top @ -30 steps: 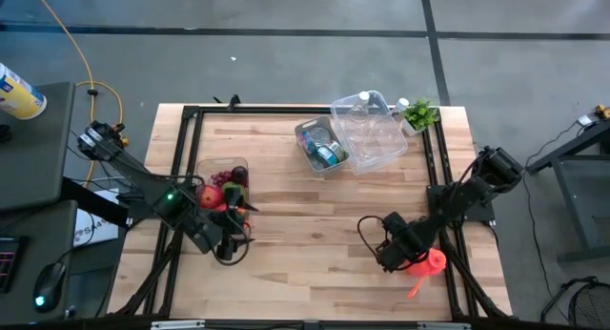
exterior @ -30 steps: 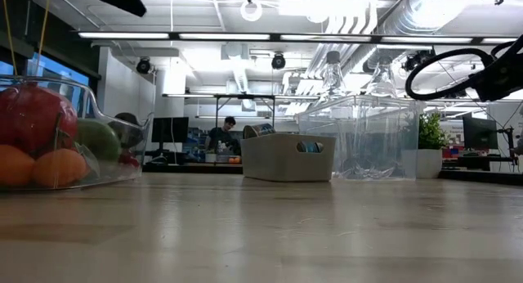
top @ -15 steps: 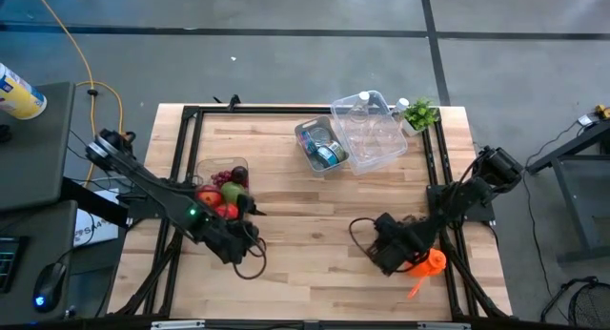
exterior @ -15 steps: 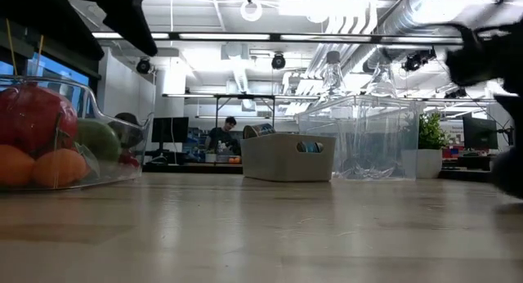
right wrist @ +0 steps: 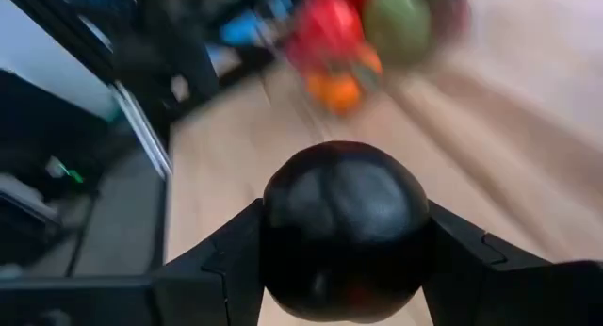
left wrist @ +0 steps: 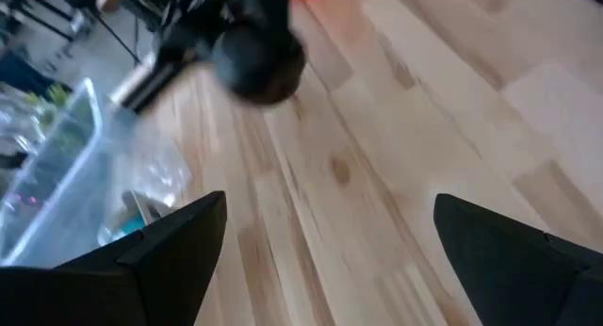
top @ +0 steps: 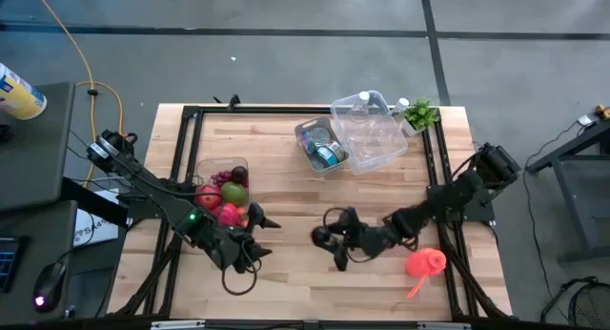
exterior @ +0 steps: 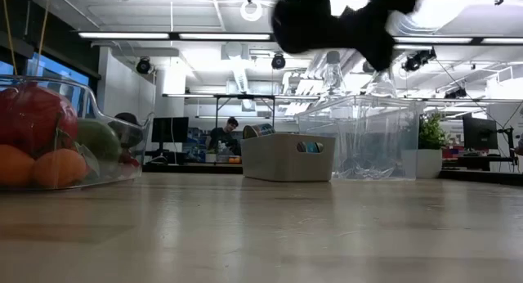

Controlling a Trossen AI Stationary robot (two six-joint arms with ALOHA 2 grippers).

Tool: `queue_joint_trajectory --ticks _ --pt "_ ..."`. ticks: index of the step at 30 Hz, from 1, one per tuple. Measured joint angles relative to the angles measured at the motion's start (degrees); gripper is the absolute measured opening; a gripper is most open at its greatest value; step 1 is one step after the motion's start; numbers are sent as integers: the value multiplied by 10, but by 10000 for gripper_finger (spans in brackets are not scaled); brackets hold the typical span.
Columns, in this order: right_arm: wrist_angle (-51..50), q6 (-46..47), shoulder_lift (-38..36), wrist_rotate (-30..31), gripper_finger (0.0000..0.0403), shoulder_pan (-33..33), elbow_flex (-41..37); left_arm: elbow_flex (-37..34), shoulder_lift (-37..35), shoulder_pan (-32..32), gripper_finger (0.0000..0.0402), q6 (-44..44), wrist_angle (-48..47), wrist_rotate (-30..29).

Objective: Pick & Place Food Item
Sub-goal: Put the black plum into the left transparent bin

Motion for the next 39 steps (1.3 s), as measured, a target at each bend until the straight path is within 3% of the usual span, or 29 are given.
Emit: queue_joint_trajectory --ticks 4,10,18,30,39 --pt "88 -71 0 -20 194 -25 0 0 14 -2 365 46 48 -14" --pt "156 -115 0 -73 194 -45 0 0 55 -4 365 147 158 -126" --pt "170 -121 0 -70 194 -52 0 0 107 36 365 229 309 -142" --pt "178 -149 0 -62 194 -52 0 0 125 88 365 244 369 -54" --pt "176 -158 0 -62 194 -52 0 0 125 90 338 275 399 -50"
